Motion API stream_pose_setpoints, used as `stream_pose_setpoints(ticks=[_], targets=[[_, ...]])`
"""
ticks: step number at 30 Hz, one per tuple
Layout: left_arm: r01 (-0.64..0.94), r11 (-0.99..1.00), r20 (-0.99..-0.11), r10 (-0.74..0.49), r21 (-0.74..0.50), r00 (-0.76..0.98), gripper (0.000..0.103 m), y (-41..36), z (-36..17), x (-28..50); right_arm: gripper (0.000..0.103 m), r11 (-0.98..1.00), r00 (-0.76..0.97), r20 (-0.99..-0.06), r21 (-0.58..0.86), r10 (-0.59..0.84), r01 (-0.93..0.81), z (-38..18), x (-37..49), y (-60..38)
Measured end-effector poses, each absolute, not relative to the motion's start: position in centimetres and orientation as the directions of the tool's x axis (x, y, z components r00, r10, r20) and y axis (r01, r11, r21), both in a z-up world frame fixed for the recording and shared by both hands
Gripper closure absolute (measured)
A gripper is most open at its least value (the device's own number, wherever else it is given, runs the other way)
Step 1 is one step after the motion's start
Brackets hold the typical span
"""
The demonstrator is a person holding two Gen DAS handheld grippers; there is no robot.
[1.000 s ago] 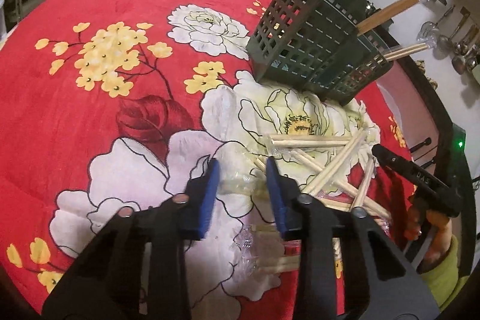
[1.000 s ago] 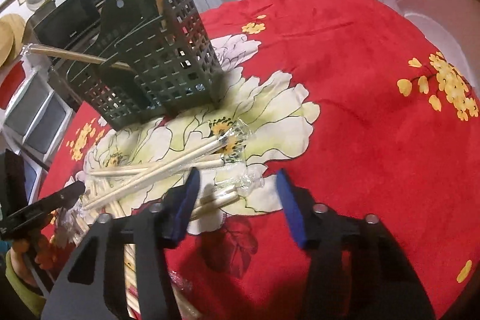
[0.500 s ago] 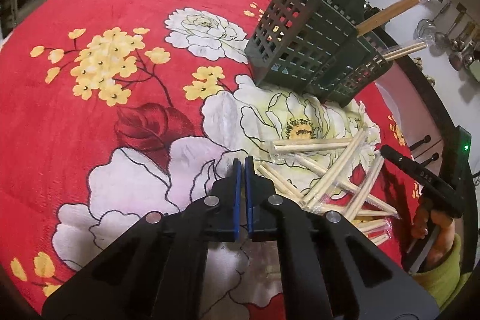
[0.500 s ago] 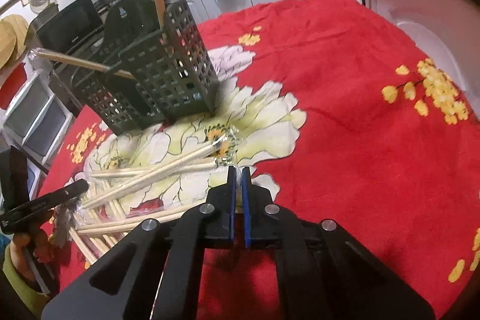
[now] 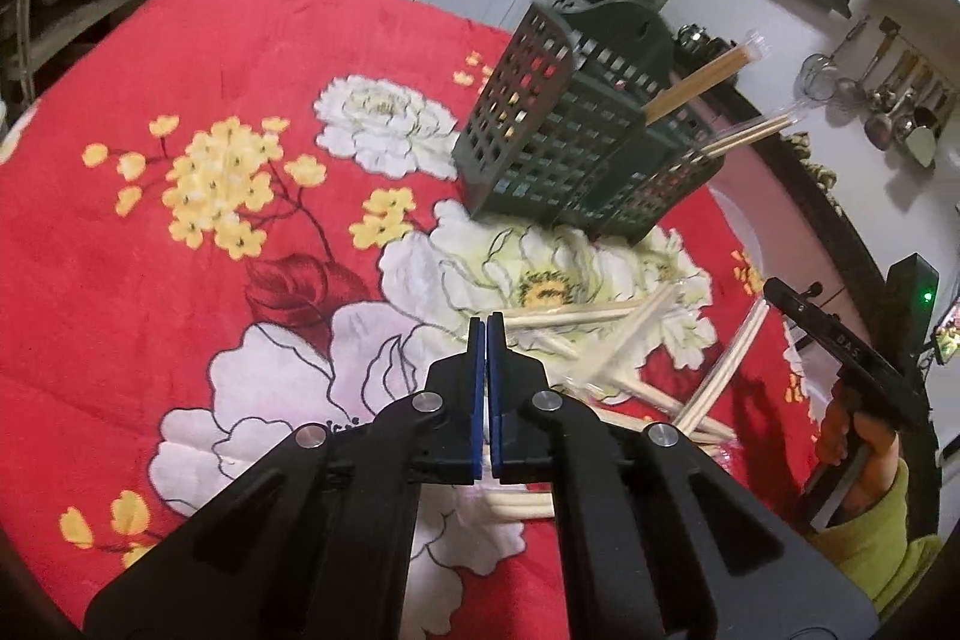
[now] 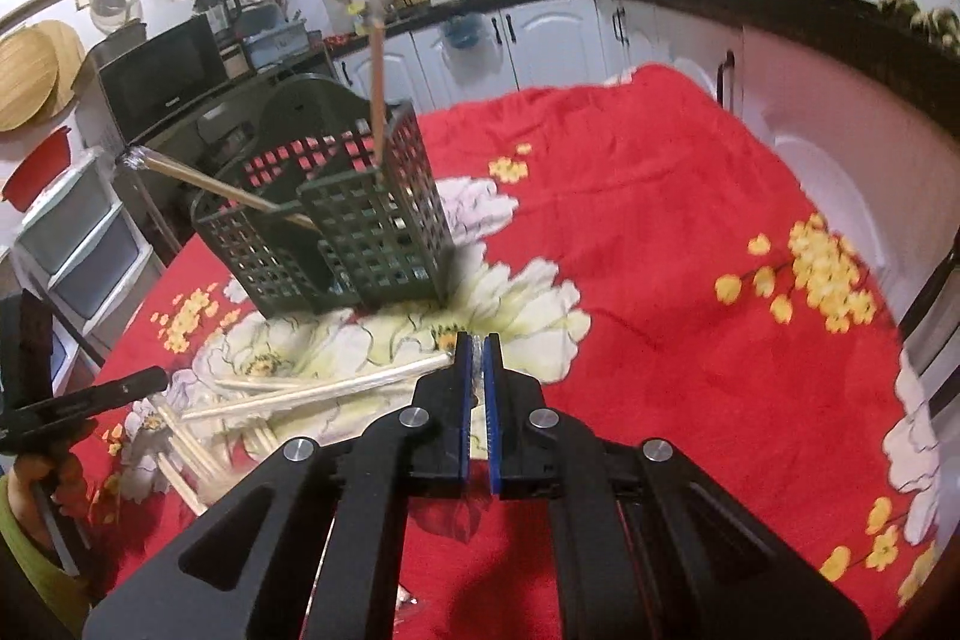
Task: Organize utensils
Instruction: 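Lift the left tool's chopstick to the caddy while the right tool carries its chopstick there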
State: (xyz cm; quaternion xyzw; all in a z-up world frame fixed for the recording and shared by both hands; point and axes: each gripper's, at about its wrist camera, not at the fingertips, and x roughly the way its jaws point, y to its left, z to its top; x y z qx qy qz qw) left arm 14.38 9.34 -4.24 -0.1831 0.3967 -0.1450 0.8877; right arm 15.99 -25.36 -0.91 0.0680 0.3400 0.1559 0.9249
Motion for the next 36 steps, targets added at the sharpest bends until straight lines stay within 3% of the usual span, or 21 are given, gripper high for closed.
stream_pose_setpoints(ticks=[20,36], targets=[[0.276,0.869,-0.494,-0.466,-0.410,0.734,0.103,6.7,4.5,13.2,0.099,0.918,0.797,-0.459,0.144,0.393,-0.370,6.6,13.2,-23.2],[0.449,0.831,-0.419,-0.554,-0.329,0.719,0.103,0.7,10.1,14.1,0.099,0.902,0.831,-0.361,0.084,0.424,-0.423,11.6,11.9,-22.0]])
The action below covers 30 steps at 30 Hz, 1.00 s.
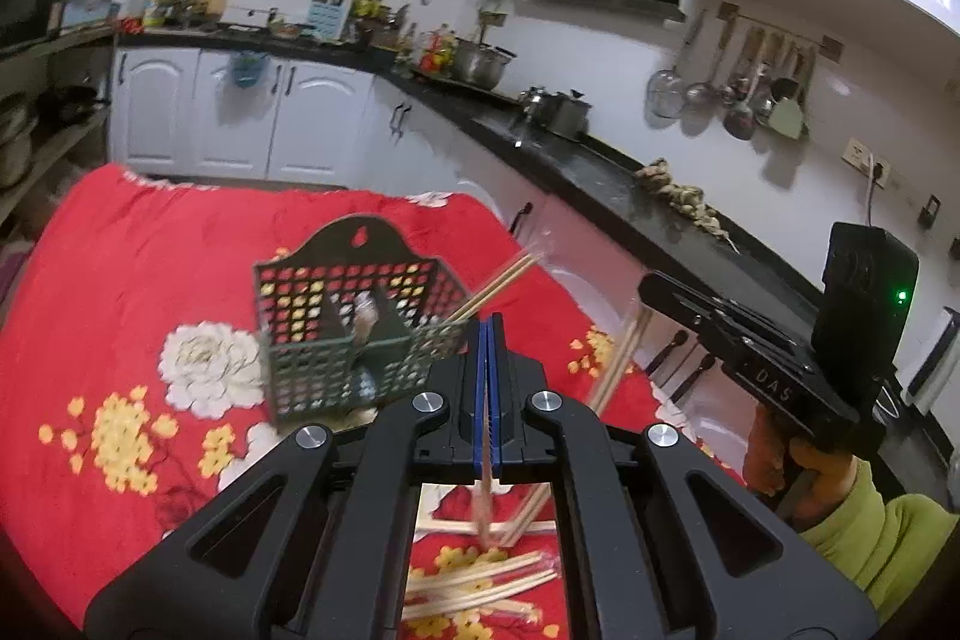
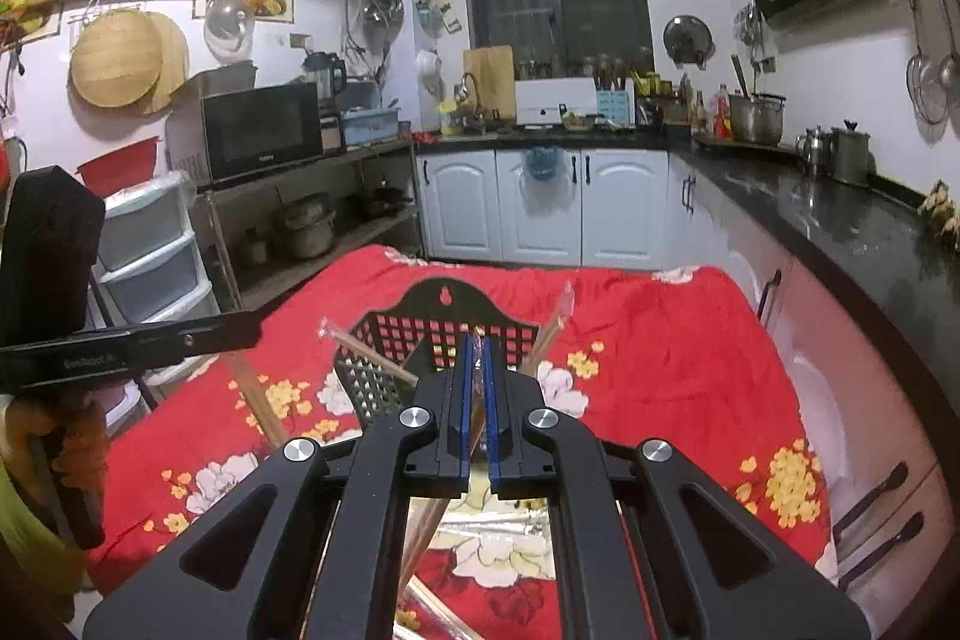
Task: Organize utensils
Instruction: 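Lift the left tool's chopstick to the caddy while the right tool carries its chopstick there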
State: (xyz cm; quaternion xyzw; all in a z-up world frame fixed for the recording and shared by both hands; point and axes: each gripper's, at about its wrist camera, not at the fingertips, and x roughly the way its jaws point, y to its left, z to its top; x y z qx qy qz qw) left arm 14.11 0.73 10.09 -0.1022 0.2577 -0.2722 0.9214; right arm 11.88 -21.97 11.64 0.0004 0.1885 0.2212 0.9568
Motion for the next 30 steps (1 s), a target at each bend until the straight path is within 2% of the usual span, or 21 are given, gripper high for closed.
stream_pose_setpoints(ticks=[16,30], targets=[[0.534,0.800,-0.343,-0.599,-0.272,0.723,0.103,-2.7,14.6,14.3,0.099,0.905,0.867,-0.268,0.059,0.421,-0.421,15.4,10.9,-22.6],[0.535,0.816,-0.269,-0.578,-0.219,0.771,0.103,-2.6,18.9,14.7,0.099,0.897,0.878,-0.193,0.025,0.437,-0.441,18.9,11.1,-22.0]])
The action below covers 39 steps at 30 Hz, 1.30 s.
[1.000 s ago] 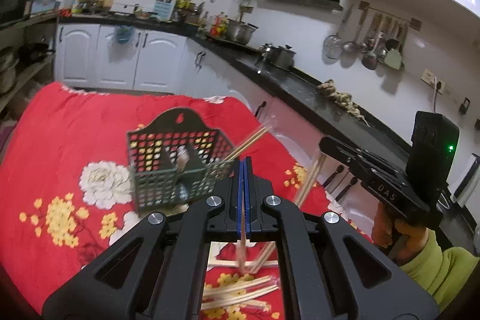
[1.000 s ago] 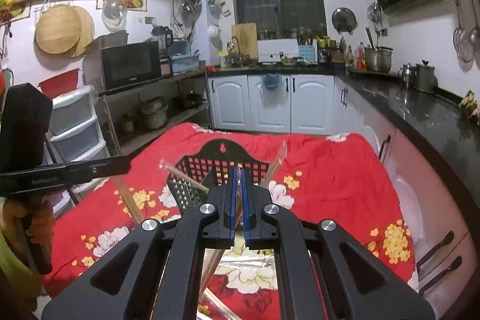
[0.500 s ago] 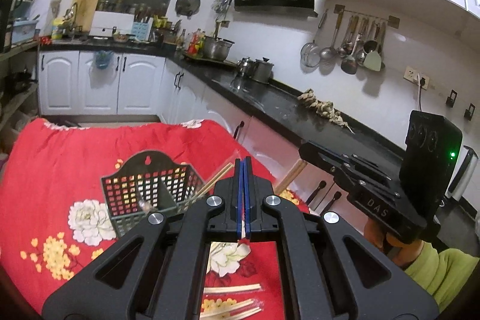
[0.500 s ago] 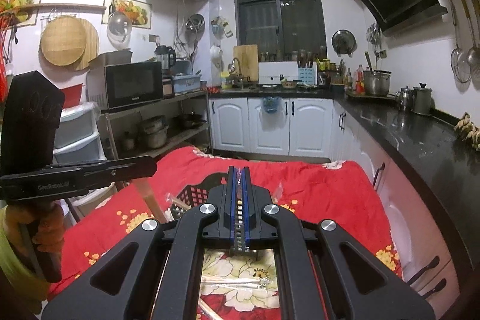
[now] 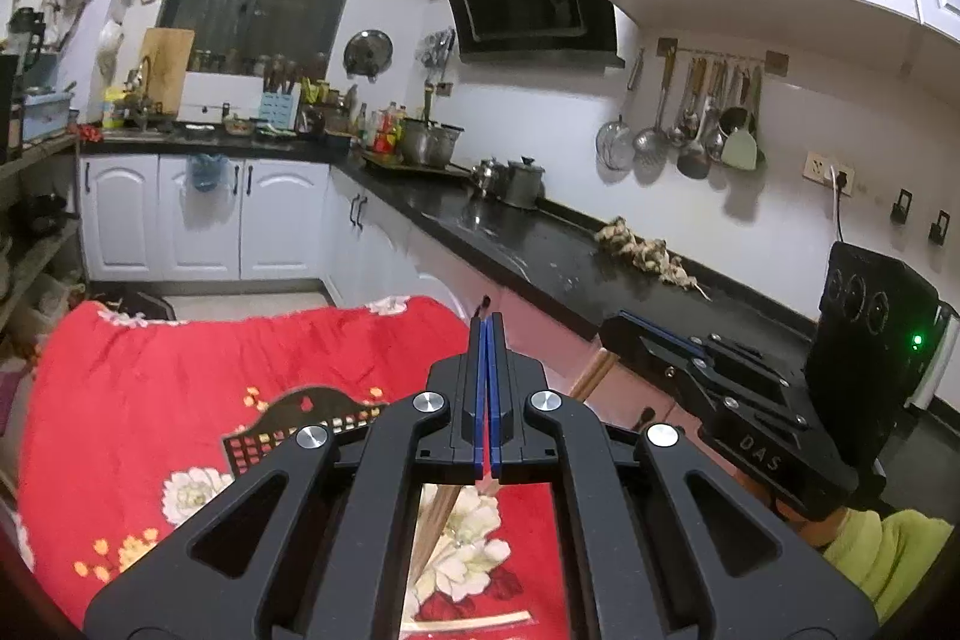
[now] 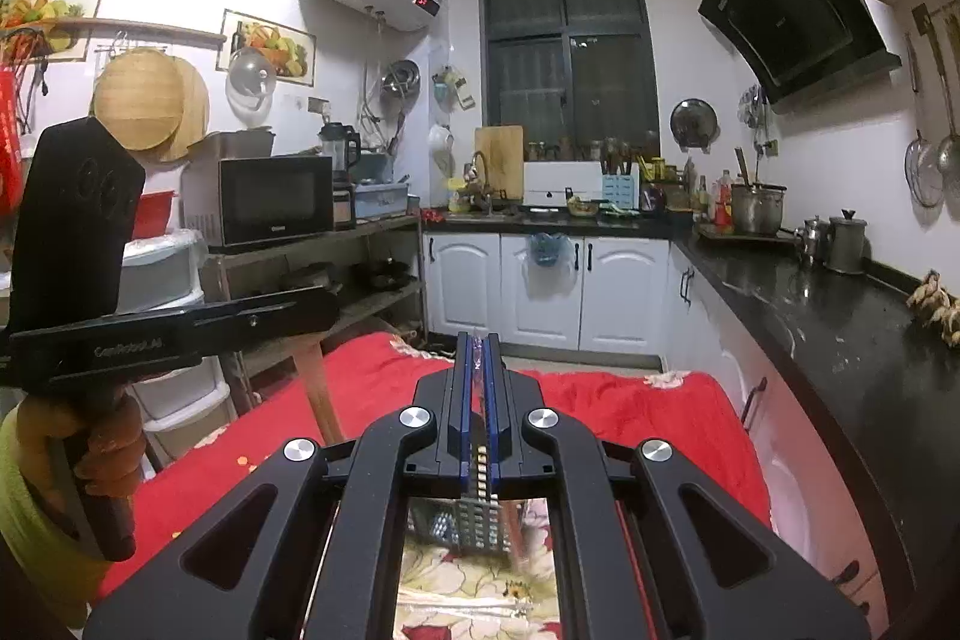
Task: Organize utensils
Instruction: 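Lift the left tool's chopstick to the caddy while the right tool carries its chopstick there, then open the left tool over the caddy while the right tool releases its chopstick inside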
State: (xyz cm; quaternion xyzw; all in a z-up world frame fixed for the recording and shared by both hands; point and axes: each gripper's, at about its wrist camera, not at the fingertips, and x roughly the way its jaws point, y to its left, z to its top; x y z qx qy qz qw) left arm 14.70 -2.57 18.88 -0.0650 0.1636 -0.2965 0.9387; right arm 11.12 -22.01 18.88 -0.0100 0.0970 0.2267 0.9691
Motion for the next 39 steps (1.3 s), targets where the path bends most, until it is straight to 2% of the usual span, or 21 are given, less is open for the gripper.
stream_pose_setpoints(ticks=[7,12,21,36,38,39], targets=[[0.498,0.844,-0.233,-0.534,-0.198,0.813,0.103,-1.3,21.3,15.6,0.099,0.889,0.880,-0.140,0.006,0.454,-0.458,21.0,12.2,-21.1],[0.475,0.859,-0.246,-0.510,-0.191,0.824,0.103,-0.1,21.4,16.6,0.099,0.885,0.877,-0.139,0.000,0.461,-0.465,21.6,13.5,-20.6],[0.407,0.884,-0.351,-0.466,-0.231,0.812,0.103,1.8,17.4,20.0,0.099,0.891,0.878,-0.180,-0.017,0.443,-0.453,20.9,17.9,-18.1],[0.314,0.911,-0.518,-0.411,-0.268,0.750,0.103,3.8,9.8,23.9,0.098,0.912,0.869,-0.305,-0.004,0.389,-0.410,15.1,22.4,-16.2],[0.308,0.911,-0.532,-0.410,-0.273,0.741,0.103,4.0,9.0,24.0,0.087,0.915,0.868,-0.316,0.003,0.383,-0.402,14.6,22.6,-16.3],[0.305,0.912,-0.536,-0.408,-0.274,0.739,0.103,4.0,8.8,24.1,0.077,0.917,0.867,-0.321,0.007,0.380,-0.399,14.2,22.5,-16.5]])
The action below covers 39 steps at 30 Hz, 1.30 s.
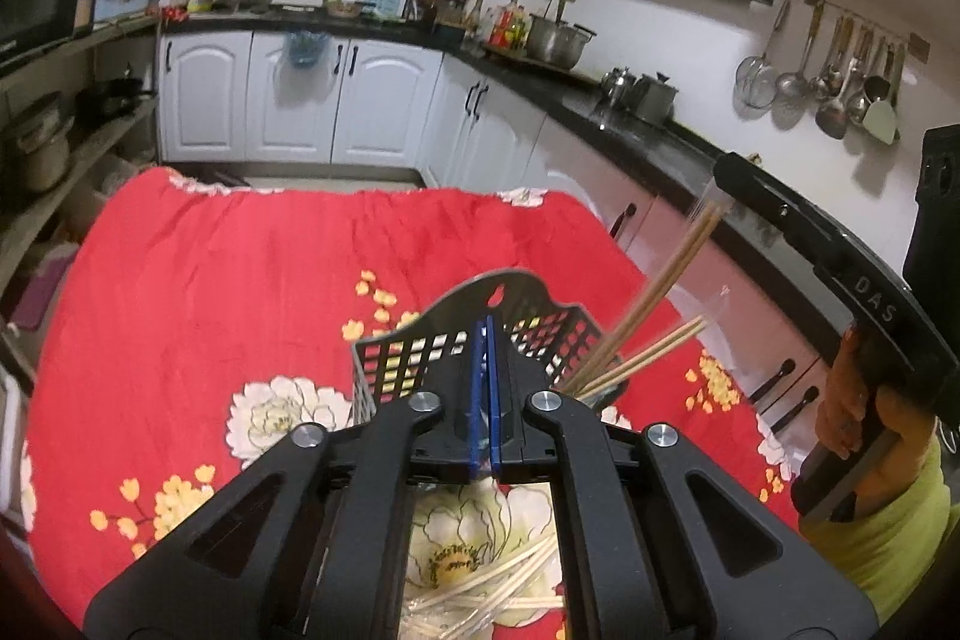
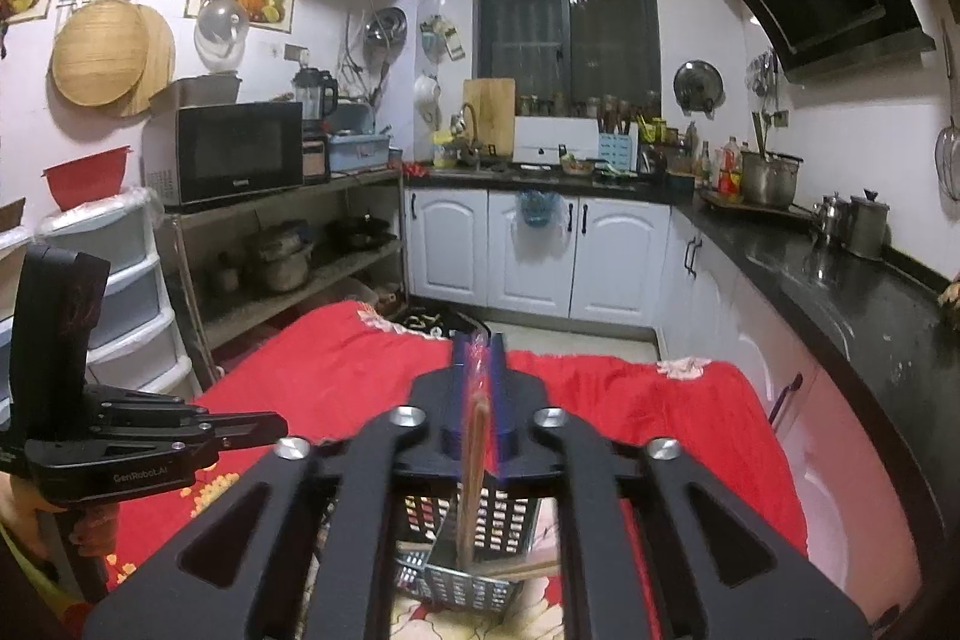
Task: Organize utensils
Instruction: 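Open the left tool over the caddy while the right tool releases its chopstick inside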
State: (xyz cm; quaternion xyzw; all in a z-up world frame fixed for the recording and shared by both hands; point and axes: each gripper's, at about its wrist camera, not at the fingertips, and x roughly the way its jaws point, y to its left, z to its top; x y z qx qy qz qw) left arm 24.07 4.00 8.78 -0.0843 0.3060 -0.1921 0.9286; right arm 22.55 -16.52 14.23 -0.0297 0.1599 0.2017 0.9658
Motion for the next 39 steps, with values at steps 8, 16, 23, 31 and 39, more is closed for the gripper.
stream_pose_setpoints(ticks=[8,16,23,31,39], targets=[[0.285,0.915,-0.560,-0.401,-0.287,0.725,0.077,4.1,7.5,24.2,0.059,0.928,0.874,-0.331,0.016,0.357,-0.373,13.4,22.0,-17.6],[0.262,0.915,-0.552,-0.395,-0.306,0.734,0.039,4.9,7.3,23.4,0.043,0.937,0.882,-0.334,0.011,0.333,-0.350,13.3,20.5,-19.3],[0.234,0.921,-0.542,-0.374,-0.311,0.753,0.015,5.6,7.1,21.9,0.036,0.938,0.881,-0.337,0.018,0.331,-0.346,12.6,18.4,-20.7],[0.220,0.922,-0.522,-0.365,-0.319,0.770,0.011,5.9,6.8,19.7,0.031,0.938,0.875,-0.350,0.035,0.335,-0.345,11.3,16.5,-21.7],[0.214,0.923,-0.520,-0.359,-0.319,0.775,0.011,5.8,5.8,17.2,0.031,0.935,0.865,-0.368,0.033,0.340,-0.354,10.3,15.2,-21.9]])
